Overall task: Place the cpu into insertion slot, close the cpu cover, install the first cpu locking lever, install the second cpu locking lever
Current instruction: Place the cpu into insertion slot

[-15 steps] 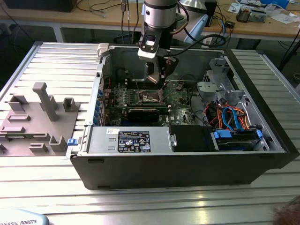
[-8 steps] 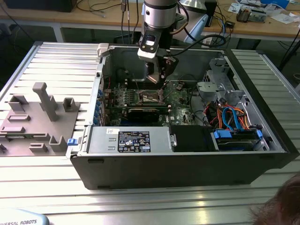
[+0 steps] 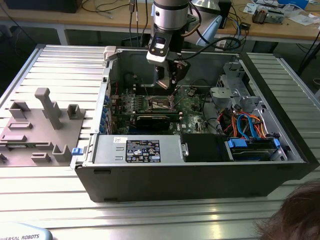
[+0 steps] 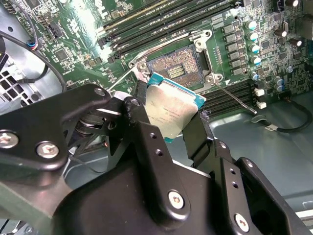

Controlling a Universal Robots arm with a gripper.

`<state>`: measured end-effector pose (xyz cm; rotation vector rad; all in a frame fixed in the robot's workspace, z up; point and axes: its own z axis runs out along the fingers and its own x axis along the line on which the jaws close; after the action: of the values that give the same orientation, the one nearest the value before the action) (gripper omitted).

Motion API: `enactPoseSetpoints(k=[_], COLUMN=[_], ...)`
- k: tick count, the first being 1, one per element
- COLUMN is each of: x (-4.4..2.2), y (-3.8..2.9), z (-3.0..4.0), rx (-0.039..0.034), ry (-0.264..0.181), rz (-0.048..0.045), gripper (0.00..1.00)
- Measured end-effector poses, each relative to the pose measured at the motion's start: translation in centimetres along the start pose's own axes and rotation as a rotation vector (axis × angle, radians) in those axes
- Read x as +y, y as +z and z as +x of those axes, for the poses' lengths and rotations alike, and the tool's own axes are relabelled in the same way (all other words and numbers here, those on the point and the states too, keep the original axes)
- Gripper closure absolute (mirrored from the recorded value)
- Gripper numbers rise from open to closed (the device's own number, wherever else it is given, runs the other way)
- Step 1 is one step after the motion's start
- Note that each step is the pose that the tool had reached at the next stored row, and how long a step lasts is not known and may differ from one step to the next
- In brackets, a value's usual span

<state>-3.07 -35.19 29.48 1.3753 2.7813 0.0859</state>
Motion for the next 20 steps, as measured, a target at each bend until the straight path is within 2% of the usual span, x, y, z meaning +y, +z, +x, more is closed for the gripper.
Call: enactPoseSetpoints(k=[20], x=[0.0], y=[0.04], z=[0.0], rx=[-0.0015], ry=[0.022], rz=[0.0003], gripper=[0.46])
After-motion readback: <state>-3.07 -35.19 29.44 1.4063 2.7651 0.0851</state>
